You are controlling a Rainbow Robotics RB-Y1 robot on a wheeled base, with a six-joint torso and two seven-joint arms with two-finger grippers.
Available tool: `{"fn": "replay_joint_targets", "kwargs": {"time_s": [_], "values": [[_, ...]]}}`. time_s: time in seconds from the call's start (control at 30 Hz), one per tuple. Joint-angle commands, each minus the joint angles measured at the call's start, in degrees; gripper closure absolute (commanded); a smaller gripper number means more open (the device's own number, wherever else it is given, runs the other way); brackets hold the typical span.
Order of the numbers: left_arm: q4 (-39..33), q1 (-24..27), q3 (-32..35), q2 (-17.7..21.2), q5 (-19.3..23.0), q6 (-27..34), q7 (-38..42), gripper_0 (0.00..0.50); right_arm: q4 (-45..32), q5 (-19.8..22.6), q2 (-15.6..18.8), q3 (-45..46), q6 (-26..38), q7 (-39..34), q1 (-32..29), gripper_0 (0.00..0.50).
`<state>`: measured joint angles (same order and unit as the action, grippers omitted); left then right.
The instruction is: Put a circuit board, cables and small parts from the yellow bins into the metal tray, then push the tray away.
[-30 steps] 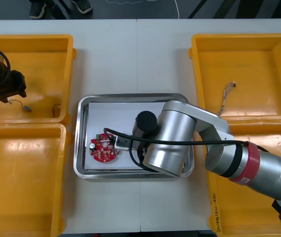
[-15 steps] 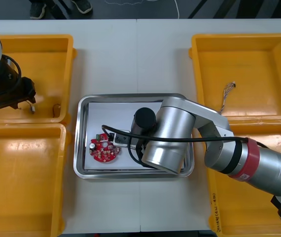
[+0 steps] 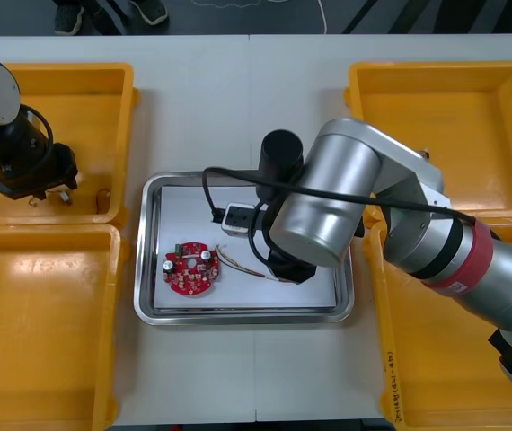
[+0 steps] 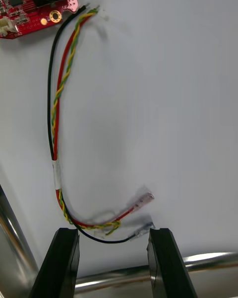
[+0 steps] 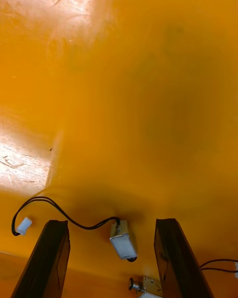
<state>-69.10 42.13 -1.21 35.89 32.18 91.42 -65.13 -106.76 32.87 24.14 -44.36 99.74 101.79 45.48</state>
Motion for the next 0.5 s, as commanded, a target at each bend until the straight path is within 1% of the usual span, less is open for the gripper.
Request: {"fn": "replay_joint_targets", "kwargs": {"time_s": [0.03, 0.1, 0.13, 0.23, 0.37, 0.5], "values": [[-0.4, 0.9, 0.3, -1.2, -0.8, -2.2, -3.2, 0.000, -2.3, 3.6, 0.2, 8.1, 3.5, 1.2, 3.4, 0.099], [-0.4, 0.6, 0.4, -1.3, -0.7, -2.6, -3.3, 0.000, -2.3, 4.3, 0.2, 9.6, 4.7, 1.2, 3.8, 0.099], [-0.4, 0.1, 0.3, -1.3, -0.5, -3.3, -3.4, 0.000, -2.4, 5.1, 0.2, 11.9, 6.8, 1.2, 4.5, 0.100], [-0.4, -0.7, 0.4, -1.3, -0.3, -4.5, -3.6, 0.000, -2.4, 5.5, 0.4, 15.4, 10.2, 1.0, 5.8, 0.100], [-0.4, -1.6, 0.4, -1.3, -0.2, -5.4, -3.8, 0.000, -2.4, 6.1, 0.9, 19.2, 10.3, 0.8, 6.9, 0.100], [-0.4, -2.5, 0.4, -1.3, -0.2, -5.4, -3.6, 0.000, -2.4, 7.0, 2.8, 23.2, 10.3, 0.8, 7.0, 0.099]]}}
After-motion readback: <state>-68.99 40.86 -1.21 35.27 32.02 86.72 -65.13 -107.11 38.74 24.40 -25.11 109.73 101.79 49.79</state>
